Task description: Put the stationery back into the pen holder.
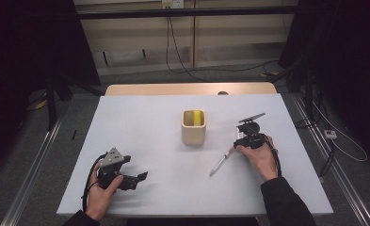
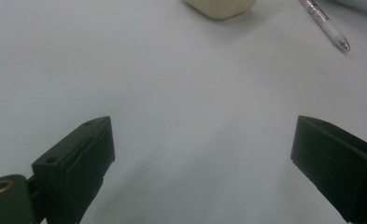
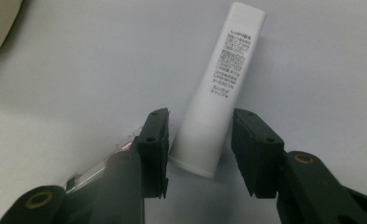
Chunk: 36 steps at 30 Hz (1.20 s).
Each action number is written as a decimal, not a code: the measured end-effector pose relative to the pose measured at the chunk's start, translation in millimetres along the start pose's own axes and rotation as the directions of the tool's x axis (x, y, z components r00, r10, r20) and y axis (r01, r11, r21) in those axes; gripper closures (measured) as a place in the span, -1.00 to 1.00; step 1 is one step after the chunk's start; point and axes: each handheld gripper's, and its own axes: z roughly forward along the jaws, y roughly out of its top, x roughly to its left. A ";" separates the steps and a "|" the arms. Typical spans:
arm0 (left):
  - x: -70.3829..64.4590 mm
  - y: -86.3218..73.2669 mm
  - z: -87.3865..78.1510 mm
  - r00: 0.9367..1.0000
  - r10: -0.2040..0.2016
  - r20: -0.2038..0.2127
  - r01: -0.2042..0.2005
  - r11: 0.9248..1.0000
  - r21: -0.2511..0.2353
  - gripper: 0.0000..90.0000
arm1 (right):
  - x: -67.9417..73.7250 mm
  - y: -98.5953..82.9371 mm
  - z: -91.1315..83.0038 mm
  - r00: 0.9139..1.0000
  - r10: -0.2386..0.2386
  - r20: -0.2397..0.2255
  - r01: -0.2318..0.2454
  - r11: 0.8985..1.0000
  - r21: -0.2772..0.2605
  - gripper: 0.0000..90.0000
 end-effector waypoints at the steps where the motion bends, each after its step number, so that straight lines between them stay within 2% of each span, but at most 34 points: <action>1: 0.0 0.1 -0.1 1.000 0.002 -0.001 -0.002 1.000 0.002 -0.86 | -0.2 -0.2 0.8 1.000 -0.002 0.006 0.002 1.000 0.003 0.41; 6: 0.1 -0.1 -0.1 1.000 0.000 0.001 0.000 1.000 -0.002 -0.86 | -1.7 -0.5 1.2 1.000 0.015 0.013 -0.015 1.000 0.001 0.47; 12: 0.0 -0.1 -0.5 1.000 0.002 0.001 -0.002 1.000 -0.001 -0.86 | -1.5 -1.4 1.2 1.000 0.013 0.017 -0.013 1.000 -0.006 0.50; 20: -0.4 -0.2 -0.4 1.000 0.005 0.002 -0.005 1.000 0.000 -0.86 | -6.5 -3.2 -1.4 1.000 -0.004 -0.019 0.004 1.000 -0.017 0.51; 27: -0.6 0.0 -0.8 1.000 0.009 0.001 -0.009 1.000 -0.001 -0.86 | -12.4 -5.3 -10.5 0.998 0.002 -0.058 -0.006 0.998 -0.059 0.51; 36: -0.8 0.0 -1.6 1.000 0.003 0.004 -0.003 1.000 -0.009 -0.87 | -13.6 -11.8 -23.2 0.993 -0.023 -0.116 0.012 0.995 -0.096 0.51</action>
